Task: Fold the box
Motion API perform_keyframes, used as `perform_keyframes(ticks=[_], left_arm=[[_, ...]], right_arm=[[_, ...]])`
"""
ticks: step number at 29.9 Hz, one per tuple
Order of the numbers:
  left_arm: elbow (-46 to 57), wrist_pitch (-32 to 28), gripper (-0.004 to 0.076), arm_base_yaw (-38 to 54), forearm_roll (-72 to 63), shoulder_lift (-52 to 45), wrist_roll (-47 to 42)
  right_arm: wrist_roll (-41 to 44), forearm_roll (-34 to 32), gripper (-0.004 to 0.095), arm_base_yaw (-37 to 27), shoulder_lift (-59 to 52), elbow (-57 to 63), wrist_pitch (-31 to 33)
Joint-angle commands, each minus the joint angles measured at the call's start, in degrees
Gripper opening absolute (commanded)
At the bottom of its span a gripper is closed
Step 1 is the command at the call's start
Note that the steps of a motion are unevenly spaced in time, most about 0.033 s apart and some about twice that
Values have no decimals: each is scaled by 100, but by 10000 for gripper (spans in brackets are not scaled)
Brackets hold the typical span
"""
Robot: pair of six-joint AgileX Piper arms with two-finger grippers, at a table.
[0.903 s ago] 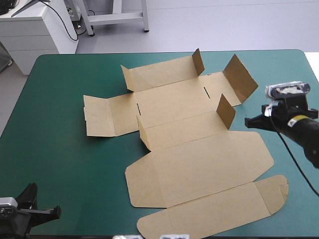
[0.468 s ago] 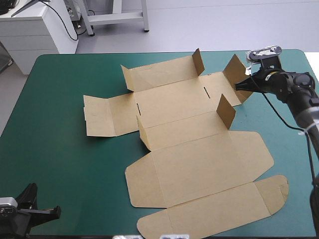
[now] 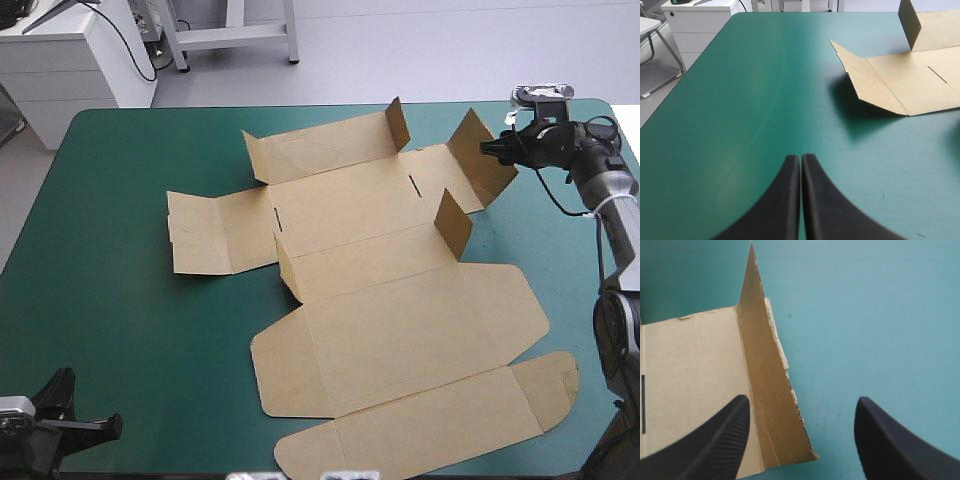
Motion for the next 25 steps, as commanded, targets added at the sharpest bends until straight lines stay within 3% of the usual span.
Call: perform_keyframes(ticks=[1, 15, 17, 23, 25], left_arm=[[-125, -424, -8, -35, 7, -32, -44], [-125, -424, -8, -35, 7, -32, -44], [-125, -424, -8, -35, 7, -32, -44], [-125, -424, -8, -35, 7, -32, -44], [-125, -424, -8, -35, 7, -32, -44]], right_arm=[[-412, 67, 632, -24, -178, -220, -126], [-1390, 172, 615, -24, 282, -220, -45], [-1537, 245, 513, -16, 364, -220, 18], [-1831, 661, -27, -16, 447, -230, 33], [-1881, 813, -19, -16, 389, -230, -25]])
